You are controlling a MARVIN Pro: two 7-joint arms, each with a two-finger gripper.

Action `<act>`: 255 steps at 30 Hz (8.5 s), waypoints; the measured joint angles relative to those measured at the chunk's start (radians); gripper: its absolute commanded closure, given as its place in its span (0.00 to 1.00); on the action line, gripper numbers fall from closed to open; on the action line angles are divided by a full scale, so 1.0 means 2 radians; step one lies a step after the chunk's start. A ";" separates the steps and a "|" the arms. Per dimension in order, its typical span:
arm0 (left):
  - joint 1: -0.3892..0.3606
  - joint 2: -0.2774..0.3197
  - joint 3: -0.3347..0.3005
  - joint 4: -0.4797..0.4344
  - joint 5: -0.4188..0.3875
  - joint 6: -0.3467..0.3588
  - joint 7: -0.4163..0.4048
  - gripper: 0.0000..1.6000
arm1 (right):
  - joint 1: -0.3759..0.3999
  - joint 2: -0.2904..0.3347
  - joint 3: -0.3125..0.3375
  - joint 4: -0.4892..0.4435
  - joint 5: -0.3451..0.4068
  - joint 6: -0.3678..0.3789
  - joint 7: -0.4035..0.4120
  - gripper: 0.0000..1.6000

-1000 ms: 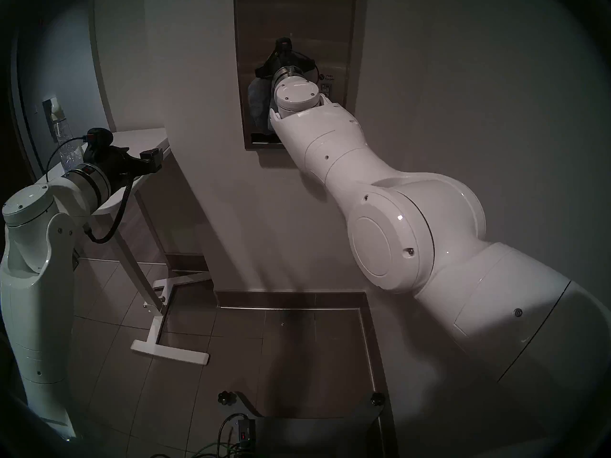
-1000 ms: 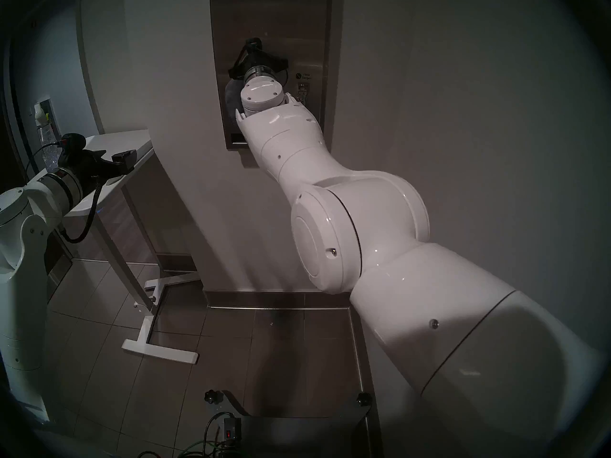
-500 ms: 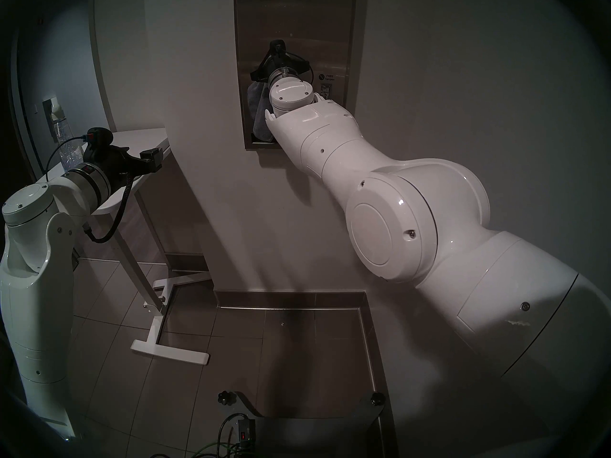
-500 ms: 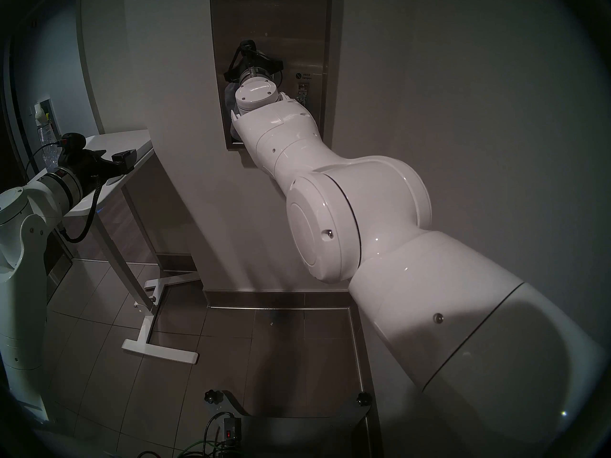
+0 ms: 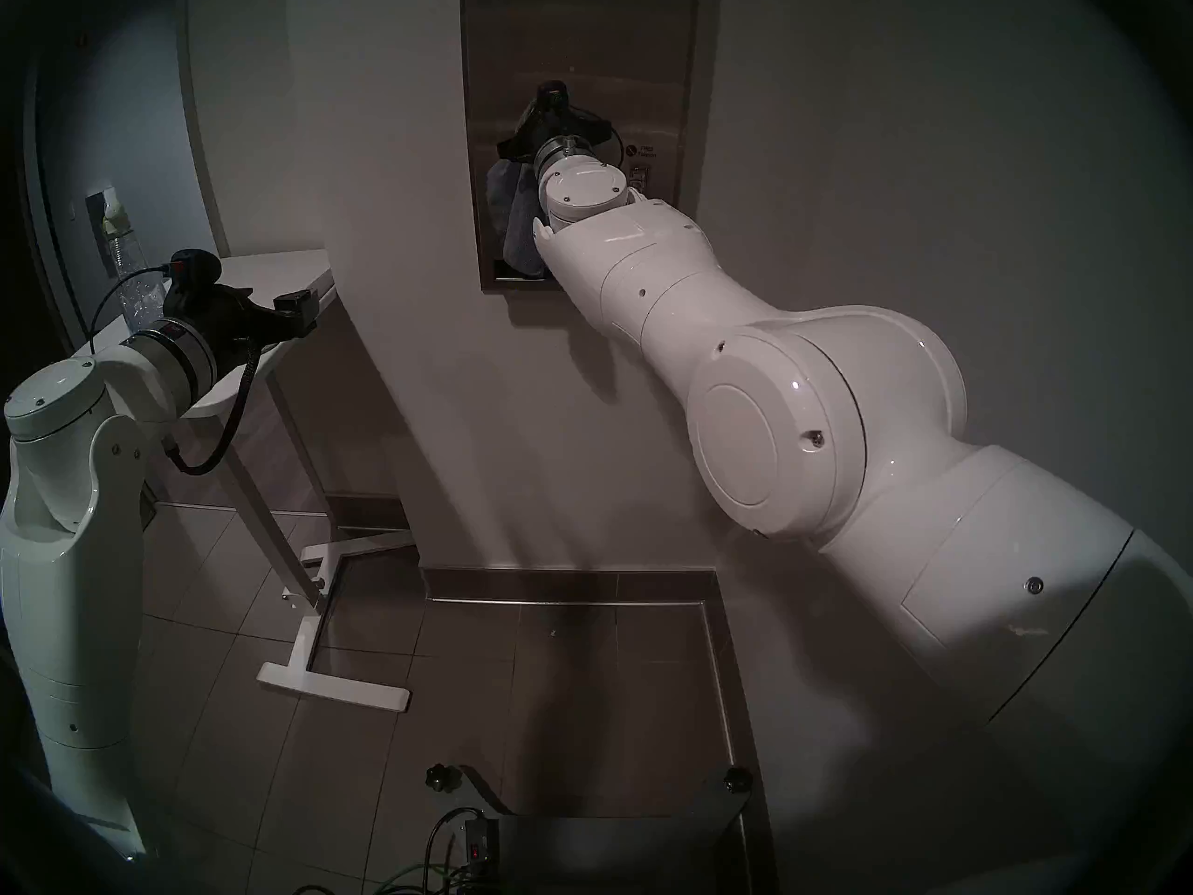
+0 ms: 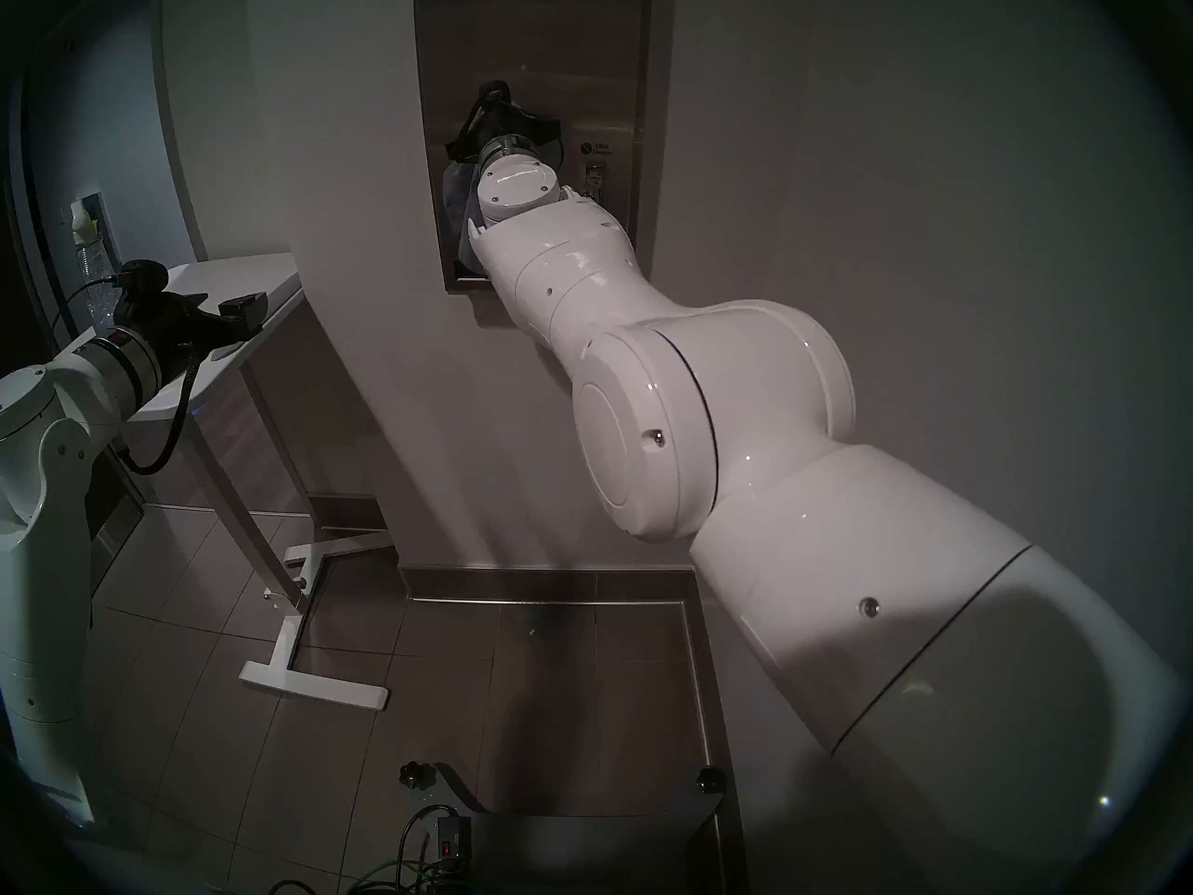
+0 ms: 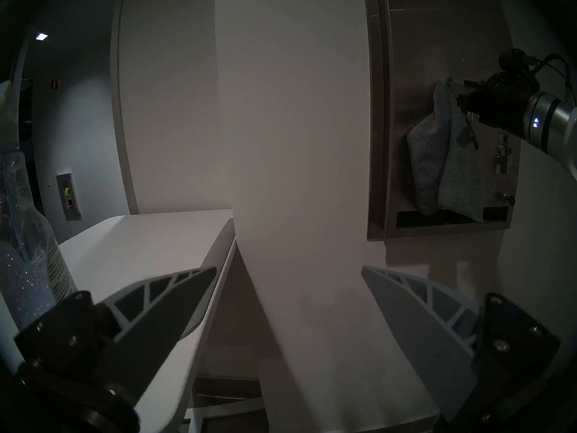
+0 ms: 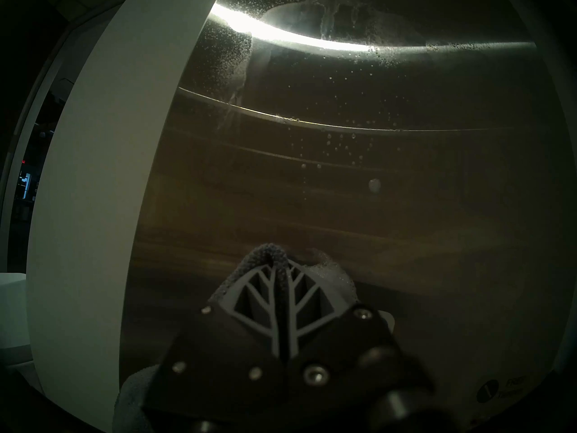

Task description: Pick up the cloth and wipe the surface

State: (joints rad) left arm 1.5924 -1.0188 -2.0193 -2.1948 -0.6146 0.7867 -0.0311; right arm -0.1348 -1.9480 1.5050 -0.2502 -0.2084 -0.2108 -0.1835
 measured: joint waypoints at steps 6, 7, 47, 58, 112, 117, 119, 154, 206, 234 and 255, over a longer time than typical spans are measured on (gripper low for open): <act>0.001 0.001 0.000 0.000 -0.002 0.000 0.001 0.00 | 0.002 0.001 0.019 0.001 0.002 -0.003 0.000 1.00; 0.001 0.001 0.001 0.000 -0.002 0.000 0.002 0.00 | 0.002 0.002 0.021 0.002 0.002 -0.003 0.000 1.00; 0.001 0.009 0.001 0.000 -0.003 -0.006 -0.002 0.00 | -0.031 -0.002 0.008 0.059 -0.029 -0.067 -0.039 1.00; 0.001 0.009 0.001 0.000 0.000 -0.006 -0.004 0.00 | -0.042 0.000 0.002 0.069 -0.031 -0.069 -0.039 1.00; 0.002 0.009 0.001 0.001 0.007 -0.004 -0.013 0.00 | -0.093 0.020 0.031 0.085 -0.083 -0.043 -0.114 1.00; 0.002 0.008 0.001 0.001 0.008 -0.004 -0.014 0.00 | -0.099 0.024 0.042 0.085 -0.085 -0.035 -0.128 1.00; 0.002 0.008 0.001 0.002 0.008 -0.004 -0.014 0.00 | -0.100 0.032 0.049 0.084 -0.083 -0.026 -0.137 1.00; 0.001 0.006 0.001 0.002 0.010 -0.005 -0.010 0.00 | -0.102 0.089 0.023 0.081 -0.101 -0.032 -0.102 1.00; 0.004 0.007 0.002 0.002 0.010 -0.003 -0.004 0.00 | -0.091 0.033 0.024 0.037 -0.071 -0.165 0.072 1.00; 0.007 0.007 0.004 0.003 0.010 -0.001 -0.001 0.00 | -0.105 -0.005 0.002 0.044 -0.060 -0.194 0.214 1.00; 0.010 0.007 0.007 0.005 0.007 0.000 -0.003 0.00 | -0.087 -0.019 -0.002 0.028 -0.048 -0.214 0.297 1.00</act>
State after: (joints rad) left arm 1.6126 -1.0048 -2.0062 -2.1838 -0.5997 0.7875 -0.0370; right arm -0.3089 -1.9862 1.5006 -0.1941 -0.3048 -0.6391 0.4097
